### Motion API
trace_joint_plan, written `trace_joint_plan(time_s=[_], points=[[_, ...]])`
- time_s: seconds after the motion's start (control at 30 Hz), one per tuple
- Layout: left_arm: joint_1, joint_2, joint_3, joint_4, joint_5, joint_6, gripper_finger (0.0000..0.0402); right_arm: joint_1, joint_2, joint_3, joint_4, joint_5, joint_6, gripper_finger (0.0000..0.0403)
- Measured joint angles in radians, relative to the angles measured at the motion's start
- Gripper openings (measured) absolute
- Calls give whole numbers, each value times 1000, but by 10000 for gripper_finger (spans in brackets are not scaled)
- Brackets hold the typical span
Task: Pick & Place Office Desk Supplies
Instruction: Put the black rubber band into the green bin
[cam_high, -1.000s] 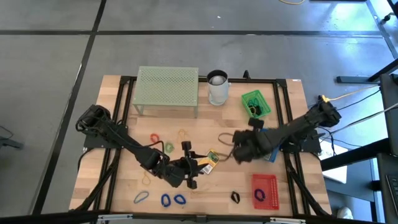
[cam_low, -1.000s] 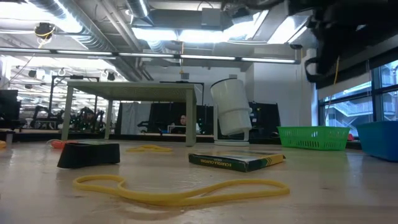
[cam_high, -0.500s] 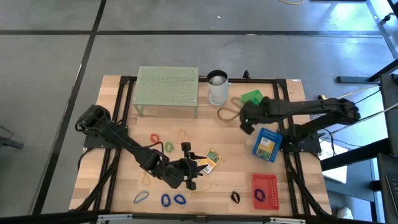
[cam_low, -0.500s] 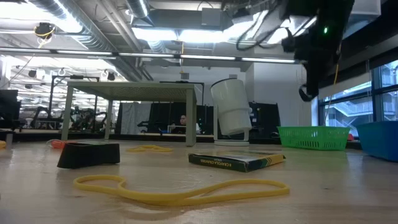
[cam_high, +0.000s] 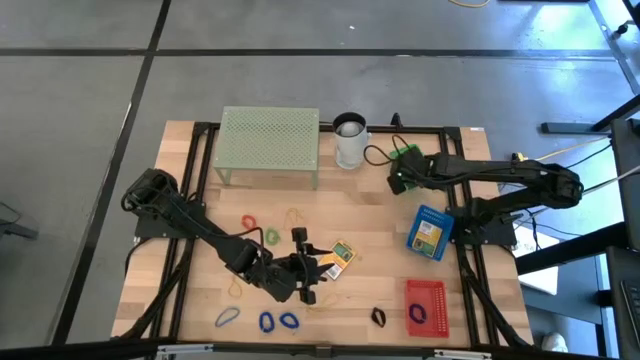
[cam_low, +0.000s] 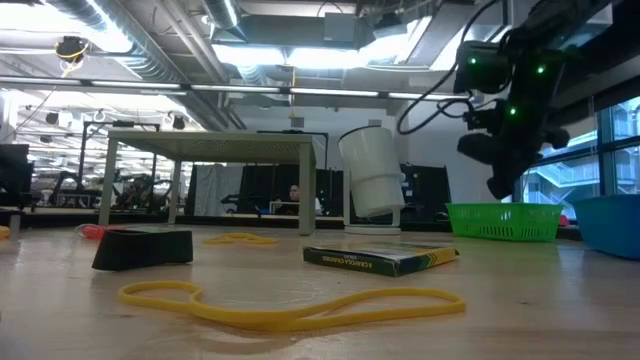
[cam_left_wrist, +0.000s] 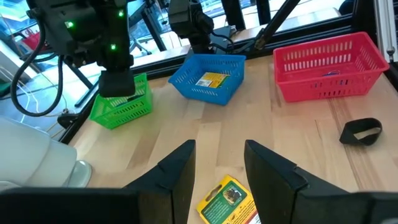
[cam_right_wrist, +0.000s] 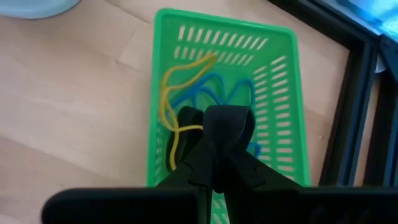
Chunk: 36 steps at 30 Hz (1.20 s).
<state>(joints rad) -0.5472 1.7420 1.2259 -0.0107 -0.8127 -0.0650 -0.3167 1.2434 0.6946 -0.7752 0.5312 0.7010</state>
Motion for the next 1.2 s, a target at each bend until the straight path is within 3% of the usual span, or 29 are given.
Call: trace_joint_plan(time_s=[0.33,0.67,0.83,1.03,1.2], points=[[-8,0,0,-13,8,-10,135,-12,0,-2,7,3,17,22],[-9,0,0,-115,56,-203,135,-12,1,-2,35,-22,-62,19],[-9,0,0,-134,56,-211,135,-11,1,-2,49,-1,-44,12],[-21,0,0,-195,92,-224,135,-12,1,-2,50,3,-28,76],[-38,0,0,-311,261,-366,135,-12,1,-2,50,11,-29,147]])
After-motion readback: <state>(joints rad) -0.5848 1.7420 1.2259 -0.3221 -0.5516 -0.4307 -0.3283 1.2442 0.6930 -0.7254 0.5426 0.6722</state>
